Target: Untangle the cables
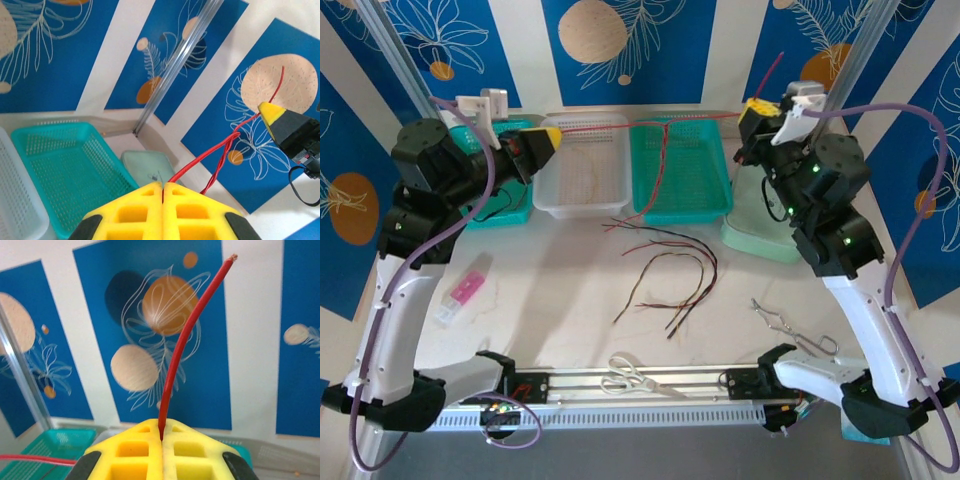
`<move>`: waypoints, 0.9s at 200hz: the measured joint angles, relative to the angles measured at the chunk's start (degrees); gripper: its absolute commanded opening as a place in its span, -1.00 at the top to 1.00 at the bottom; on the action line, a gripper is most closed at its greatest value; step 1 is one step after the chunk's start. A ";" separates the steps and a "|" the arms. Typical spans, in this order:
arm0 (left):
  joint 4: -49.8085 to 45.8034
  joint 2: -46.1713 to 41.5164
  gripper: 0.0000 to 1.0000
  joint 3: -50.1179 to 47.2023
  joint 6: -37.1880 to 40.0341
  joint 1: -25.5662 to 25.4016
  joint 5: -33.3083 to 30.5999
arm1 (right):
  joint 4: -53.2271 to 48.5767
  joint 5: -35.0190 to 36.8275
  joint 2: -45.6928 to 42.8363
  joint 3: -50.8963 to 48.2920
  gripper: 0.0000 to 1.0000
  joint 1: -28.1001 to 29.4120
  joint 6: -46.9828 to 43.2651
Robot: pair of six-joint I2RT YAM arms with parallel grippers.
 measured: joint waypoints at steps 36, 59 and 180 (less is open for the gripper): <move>-2.27 2.19 1.00 4.70 2.86 -0.20 -5.75 | -0.11 -0.70 1.14 4.61 1.00 -5.38 -0.46; -2.36 3.13 1.00 5.09 5.25 -0.13 -10.29 | -0.15 -1.75 1.11 4.92 1.00 -10.16 -0.46; -1.25 6.97 1.00 5.22 6.69 12.81 -15.06 | -3.23 -6.84 0.17 10.51 1.00 -34.38 5.86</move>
